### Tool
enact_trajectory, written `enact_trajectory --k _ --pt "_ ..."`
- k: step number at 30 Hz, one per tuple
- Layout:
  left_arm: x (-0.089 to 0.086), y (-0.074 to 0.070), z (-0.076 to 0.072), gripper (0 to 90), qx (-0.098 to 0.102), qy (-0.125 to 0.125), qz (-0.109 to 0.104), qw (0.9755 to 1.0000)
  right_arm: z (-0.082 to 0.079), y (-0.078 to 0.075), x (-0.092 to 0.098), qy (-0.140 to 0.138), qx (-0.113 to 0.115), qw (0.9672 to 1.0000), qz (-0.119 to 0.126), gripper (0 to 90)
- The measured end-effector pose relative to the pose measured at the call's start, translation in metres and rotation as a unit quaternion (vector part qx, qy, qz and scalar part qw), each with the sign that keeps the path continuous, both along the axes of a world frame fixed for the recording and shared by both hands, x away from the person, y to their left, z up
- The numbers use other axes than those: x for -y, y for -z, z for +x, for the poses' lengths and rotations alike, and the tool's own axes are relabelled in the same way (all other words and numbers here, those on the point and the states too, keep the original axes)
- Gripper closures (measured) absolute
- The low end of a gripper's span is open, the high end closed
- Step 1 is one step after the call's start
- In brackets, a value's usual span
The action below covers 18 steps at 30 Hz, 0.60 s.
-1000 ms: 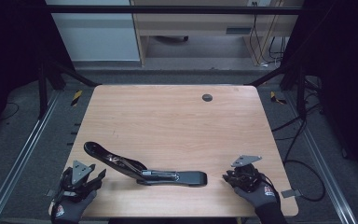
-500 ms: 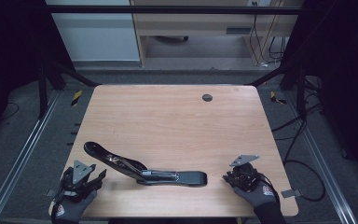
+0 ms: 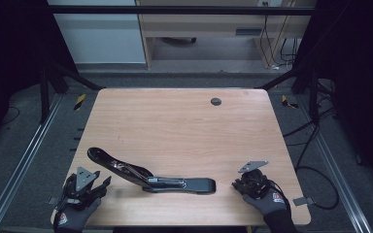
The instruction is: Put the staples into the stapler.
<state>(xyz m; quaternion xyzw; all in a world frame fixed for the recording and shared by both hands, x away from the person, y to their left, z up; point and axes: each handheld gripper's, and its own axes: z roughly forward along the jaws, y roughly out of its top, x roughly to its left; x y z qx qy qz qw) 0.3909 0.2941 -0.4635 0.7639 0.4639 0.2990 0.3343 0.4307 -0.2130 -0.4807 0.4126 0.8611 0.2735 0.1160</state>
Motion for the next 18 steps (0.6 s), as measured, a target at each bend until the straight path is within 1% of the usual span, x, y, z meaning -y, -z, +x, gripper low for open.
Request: enact_trajectory --k 5,8,9,10,12,13,15,18 --pt "0.002 0.0 0.0 52.9 0.001 0.002 0.005 1.0 -0.001 0.0 -0.001 0.003 -0.002 1.0 0.0 78.0" --pt "0.001 0.0 0.0 52.9 0.001 0.001 0.005 1.0 0.0 -0.001 -0.001 -0.001 -0.005 1.0 0.001 78.2" --pt "0.001 0.0 0.0 52.9 0.001 -0.001 0.005 1.0 -0.001 -0.002 -0.002 0.006 -0.01 0.9999 0.002 78.2" --pt "0.001 -0.001 0.0 52.9 0.002 0.0 0.005 1.0 0.0 -0.002 -0.001 -0.002 -0.007 1.0 0.001 78.2" --pt "0.002 0.0 0.0 52.9 0.001 0.0 0.005 1.0 -0.001 -0.004 0.0 -0.007 -0.002 0.9999 0.007 78.2" --pt "0.002 0.0 0.0 52.9 0.001 0.001 0.006 1.0 -0.001 -0.005 0.0 -0.01 0.001 0.9999 0.004 78.2" --pt "0.002 0.0 0.0 53.0 0.001 0.001 0.005 1.0 -0.001 -0.007 -0.001 -0.014 0.008 0.9998 0.007 78.2" --pt "0.002 0.0 0.0 53.0 0.0 0.001 0.005 1.0 -0.001 -0.011 -0.003 -0.026 0.012 0.9995 0.012 78.2"
